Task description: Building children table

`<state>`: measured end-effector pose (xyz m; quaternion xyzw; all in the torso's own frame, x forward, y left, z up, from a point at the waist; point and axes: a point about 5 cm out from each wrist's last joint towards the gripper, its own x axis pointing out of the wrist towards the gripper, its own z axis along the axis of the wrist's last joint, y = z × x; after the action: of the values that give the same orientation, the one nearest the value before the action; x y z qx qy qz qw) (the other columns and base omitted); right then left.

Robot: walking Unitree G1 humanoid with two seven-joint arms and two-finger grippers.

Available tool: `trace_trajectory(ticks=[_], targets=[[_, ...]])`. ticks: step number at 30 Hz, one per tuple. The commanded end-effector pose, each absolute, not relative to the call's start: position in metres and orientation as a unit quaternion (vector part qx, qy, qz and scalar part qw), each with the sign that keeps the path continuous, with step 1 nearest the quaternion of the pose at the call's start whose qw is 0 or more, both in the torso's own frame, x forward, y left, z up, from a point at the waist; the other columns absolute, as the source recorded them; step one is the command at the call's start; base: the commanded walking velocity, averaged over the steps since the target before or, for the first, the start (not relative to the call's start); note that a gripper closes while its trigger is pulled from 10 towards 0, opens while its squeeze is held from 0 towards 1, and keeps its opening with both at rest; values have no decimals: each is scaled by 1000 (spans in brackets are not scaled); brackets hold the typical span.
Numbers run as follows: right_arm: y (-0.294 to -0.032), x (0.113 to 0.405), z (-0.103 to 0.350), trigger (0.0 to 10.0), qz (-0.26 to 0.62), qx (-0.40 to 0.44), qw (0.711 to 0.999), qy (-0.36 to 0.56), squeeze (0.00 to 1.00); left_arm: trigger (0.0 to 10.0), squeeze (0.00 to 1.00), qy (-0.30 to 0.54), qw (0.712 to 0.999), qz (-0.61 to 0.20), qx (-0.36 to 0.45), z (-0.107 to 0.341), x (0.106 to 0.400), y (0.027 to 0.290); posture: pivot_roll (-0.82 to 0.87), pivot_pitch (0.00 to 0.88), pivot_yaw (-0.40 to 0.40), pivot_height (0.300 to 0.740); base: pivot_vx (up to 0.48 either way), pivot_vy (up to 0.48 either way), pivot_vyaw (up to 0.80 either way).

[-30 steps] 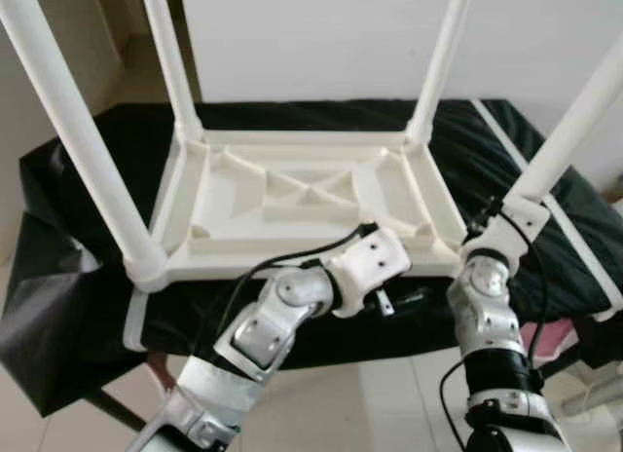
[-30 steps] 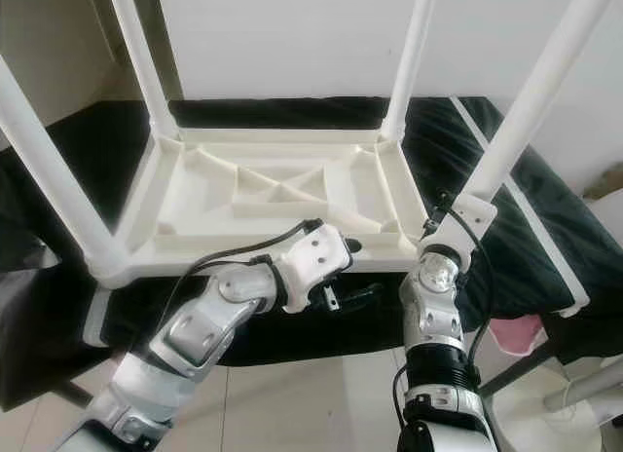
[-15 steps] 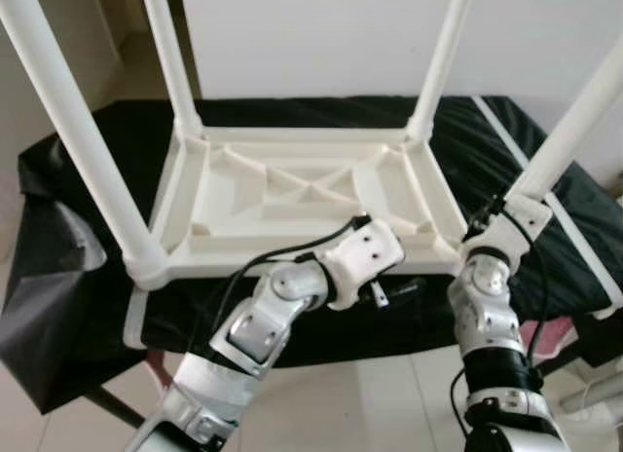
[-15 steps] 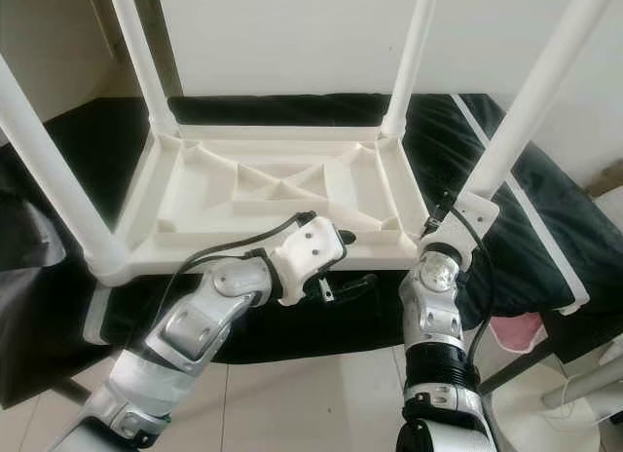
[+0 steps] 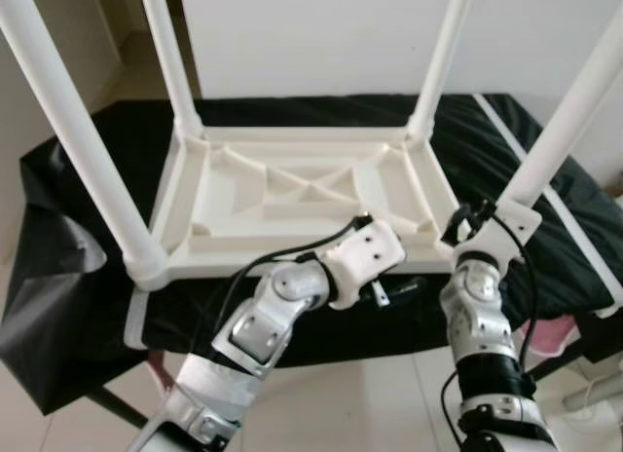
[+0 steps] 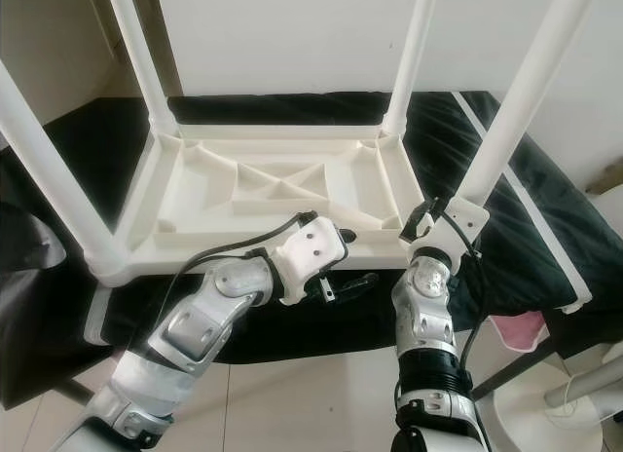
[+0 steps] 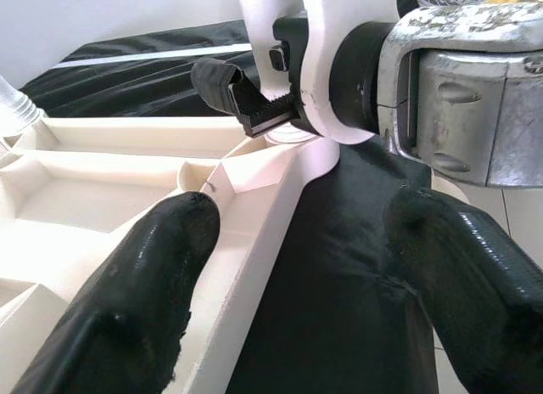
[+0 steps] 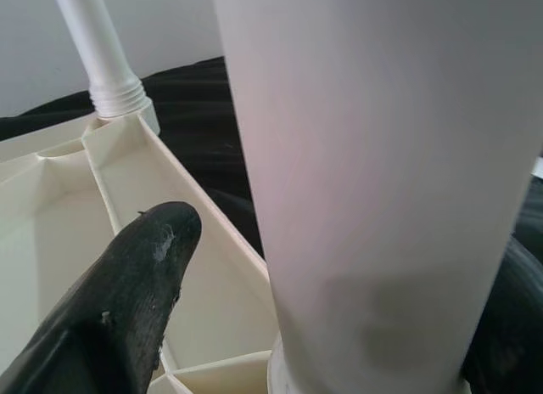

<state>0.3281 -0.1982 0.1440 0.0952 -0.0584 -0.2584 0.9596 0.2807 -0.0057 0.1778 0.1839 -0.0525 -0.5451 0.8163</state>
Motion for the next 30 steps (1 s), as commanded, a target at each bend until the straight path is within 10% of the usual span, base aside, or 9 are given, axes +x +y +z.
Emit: trace_trajectory(ticks=[1,30], targets=[[-196,326,143,10000,-243,97,963,-60,0,10000,0,-64,831,-521,187,181,284,-5,-51,22,-24,740,0,0,0],[-205,293,95,10000,-225,77,971,24,0,10000,0,-60,829,-522,192,176,280,-1,-41,0,-32,740,0,0,0]])
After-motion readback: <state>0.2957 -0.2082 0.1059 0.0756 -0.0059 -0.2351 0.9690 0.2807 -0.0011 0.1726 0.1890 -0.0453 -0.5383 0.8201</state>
